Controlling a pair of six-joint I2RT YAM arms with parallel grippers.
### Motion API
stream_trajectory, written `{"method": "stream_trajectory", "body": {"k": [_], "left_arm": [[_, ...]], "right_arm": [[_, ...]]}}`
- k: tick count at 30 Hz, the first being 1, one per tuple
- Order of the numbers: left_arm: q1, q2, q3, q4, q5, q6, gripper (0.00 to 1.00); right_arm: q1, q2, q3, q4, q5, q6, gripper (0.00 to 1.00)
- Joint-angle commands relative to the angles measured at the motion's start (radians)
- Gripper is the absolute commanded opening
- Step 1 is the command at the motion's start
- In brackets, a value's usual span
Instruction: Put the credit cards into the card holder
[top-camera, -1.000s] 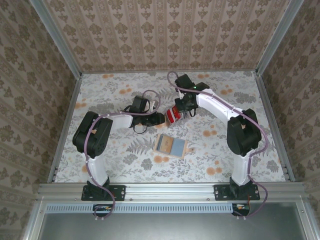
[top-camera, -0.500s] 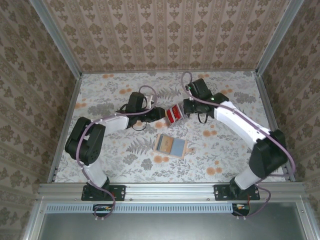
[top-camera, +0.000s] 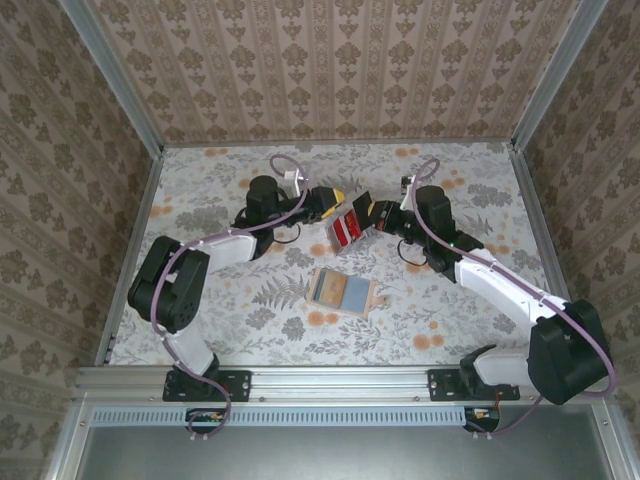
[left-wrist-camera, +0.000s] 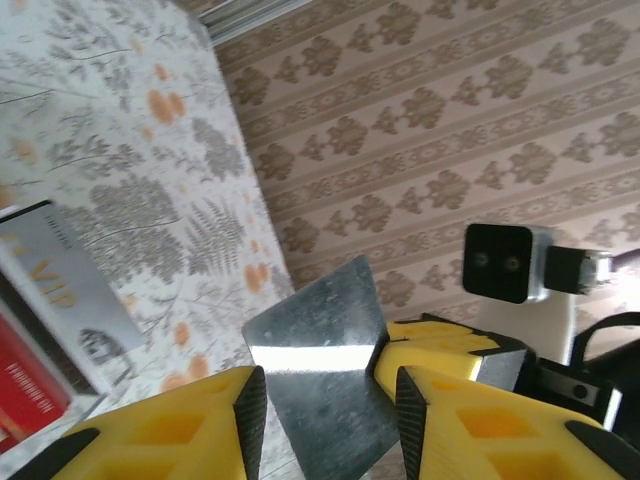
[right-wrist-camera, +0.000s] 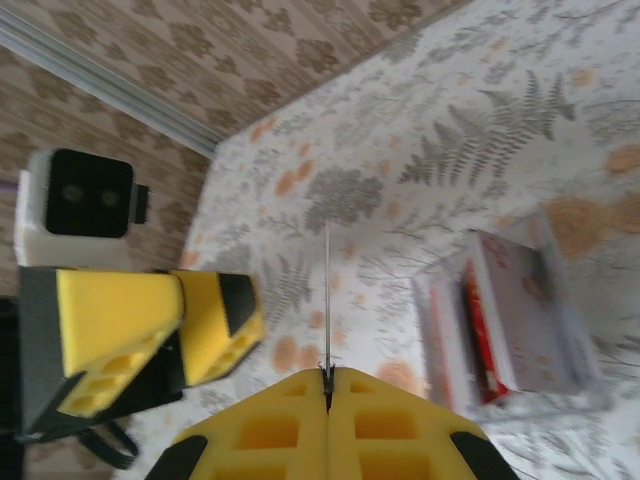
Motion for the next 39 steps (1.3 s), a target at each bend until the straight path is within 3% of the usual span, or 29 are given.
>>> {"method": "stream_trajectory", "body": {"k": [1,13,25,39], "left_arm": [[0.002,0.039,0.004,0.142,0.037,-0.101,0.41],[-0.019,0.032,0.027,0.143,0.038,-0.115,0.42],[-0.012,-0.008,0.006,0.147,0.026,-0.122,0.42],[-0.032,0.021,0.036,0.15,0.024,-0.127,0.41]], "right_arm": [[-0.008,0.009,-0.008,0.195,-0.07,0.104,0.03],[-0.008,0.094,0.007,0.297,-0.134,0.175,0.03],[-0.042,0.047,-0.071,0.337,-0.056,0.207,0.03],[-0.031,0.127,-0.037,0.417,-0.151,0.261,0.03]]}}
